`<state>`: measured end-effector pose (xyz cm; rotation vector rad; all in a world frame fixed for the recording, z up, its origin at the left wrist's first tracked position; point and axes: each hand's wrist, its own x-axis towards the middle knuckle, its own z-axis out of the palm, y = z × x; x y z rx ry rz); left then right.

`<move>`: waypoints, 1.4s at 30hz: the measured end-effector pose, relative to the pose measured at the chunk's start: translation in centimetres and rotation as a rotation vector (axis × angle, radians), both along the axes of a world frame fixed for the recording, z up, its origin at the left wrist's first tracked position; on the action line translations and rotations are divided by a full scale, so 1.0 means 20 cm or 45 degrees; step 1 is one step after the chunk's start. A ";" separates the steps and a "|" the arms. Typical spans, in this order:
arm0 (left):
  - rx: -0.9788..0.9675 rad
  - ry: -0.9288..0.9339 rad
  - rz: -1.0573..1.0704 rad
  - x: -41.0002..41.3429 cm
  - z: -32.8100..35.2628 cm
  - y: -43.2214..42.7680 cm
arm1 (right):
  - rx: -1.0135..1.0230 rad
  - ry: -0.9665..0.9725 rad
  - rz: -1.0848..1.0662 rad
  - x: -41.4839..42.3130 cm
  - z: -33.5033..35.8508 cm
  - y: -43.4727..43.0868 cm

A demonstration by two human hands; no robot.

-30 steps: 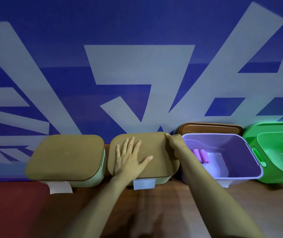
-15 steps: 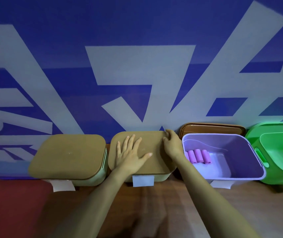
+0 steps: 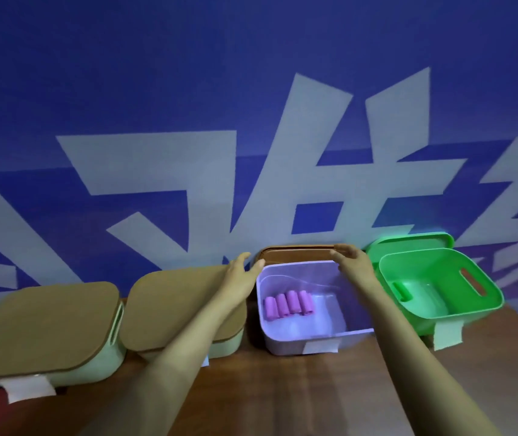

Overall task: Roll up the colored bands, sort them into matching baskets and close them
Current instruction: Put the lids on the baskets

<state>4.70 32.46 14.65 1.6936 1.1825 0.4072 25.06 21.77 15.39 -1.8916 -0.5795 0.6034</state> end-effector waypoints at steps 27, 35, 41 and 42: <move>-0.136 -0.004 0.368 0.42 -0.13 0.10 | -0.053 0.253 0.020 0.54 -0.15 0.02; -0.087 -0.367 0.528 0.30 -0.01 -0.13 | 0.272 0.239 -0.130 0.42 0.08 -0.21; -0.094 -0.490 0.625 0.20 -0.03 -0.35 | 0.367 0.411 -0.197 0.30 0.03 -0.36; -0.126 -0.513 0.604 0.18 -0.04 -0.37 | 0.368 0.436 -0.189 0.28 0.01 -0.39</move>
